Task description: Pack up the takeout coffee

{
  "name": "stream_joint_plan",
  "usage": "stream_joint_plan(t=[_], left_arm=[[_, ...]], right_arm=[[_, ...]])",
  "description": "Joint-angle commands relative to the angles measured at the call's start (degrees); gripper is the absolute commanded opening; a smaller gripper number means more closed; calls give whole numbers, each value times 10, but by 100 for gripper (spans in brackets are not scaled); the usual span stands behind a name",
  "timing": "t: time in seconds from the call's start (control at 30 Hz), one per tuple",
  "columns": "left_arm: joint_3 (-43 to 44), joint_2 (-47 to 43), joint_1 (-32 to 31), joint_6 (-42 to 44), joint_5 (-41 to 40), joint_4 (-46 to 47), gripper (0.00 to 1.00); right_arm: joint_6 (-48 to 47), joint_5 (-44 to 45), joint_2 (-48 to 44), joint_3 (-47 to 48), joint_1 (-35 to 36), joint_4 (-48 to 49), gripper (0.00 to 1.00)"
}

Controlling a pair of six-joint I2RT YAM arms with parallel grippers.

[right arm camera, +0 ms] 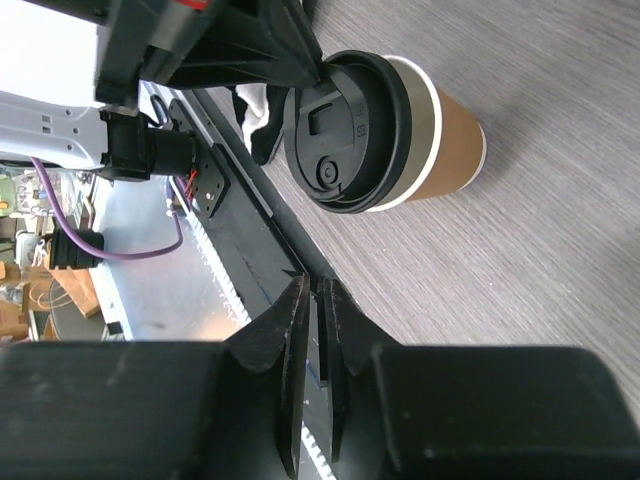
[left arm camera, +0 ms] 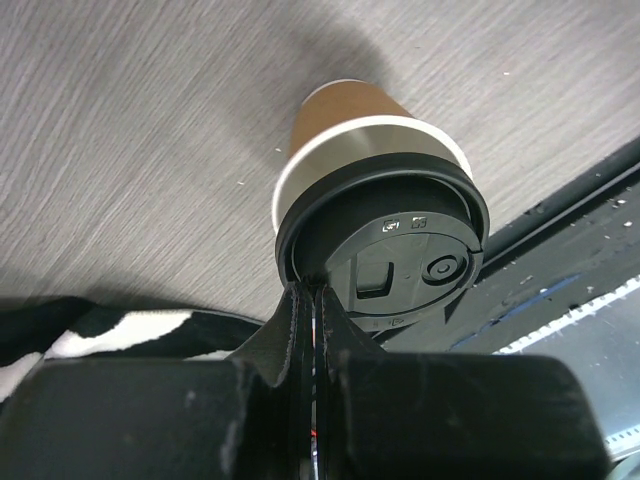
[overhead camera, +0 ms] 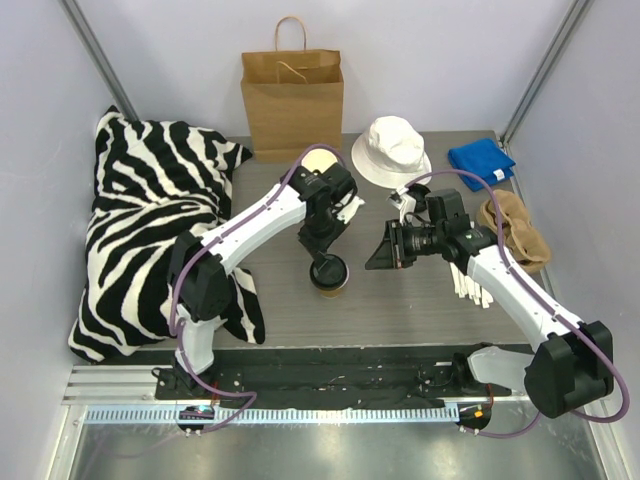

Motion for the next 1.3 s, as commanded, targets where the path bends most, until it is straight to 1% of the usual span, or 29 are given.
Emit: stream_joint_plan(t=[0.0,0.5,0.9,1.1,1.27], left_arm=[[29,5,0,7,-21,-9,0],[43,26,0,6,-9,-9,0],[42,37,3,6,3,-10,0],[58,36,4,5,9,-16,0],[47,36,4,8,9,-19,0]], right_arm=[[-7,7,-16,-1,7,30,17],[-27,21,-6,-3,41,44,17],[-23,25,5,-2,57,63,17],[-19,29,12,0,68,74,17],[-17,29,17,2,72,81,17]])
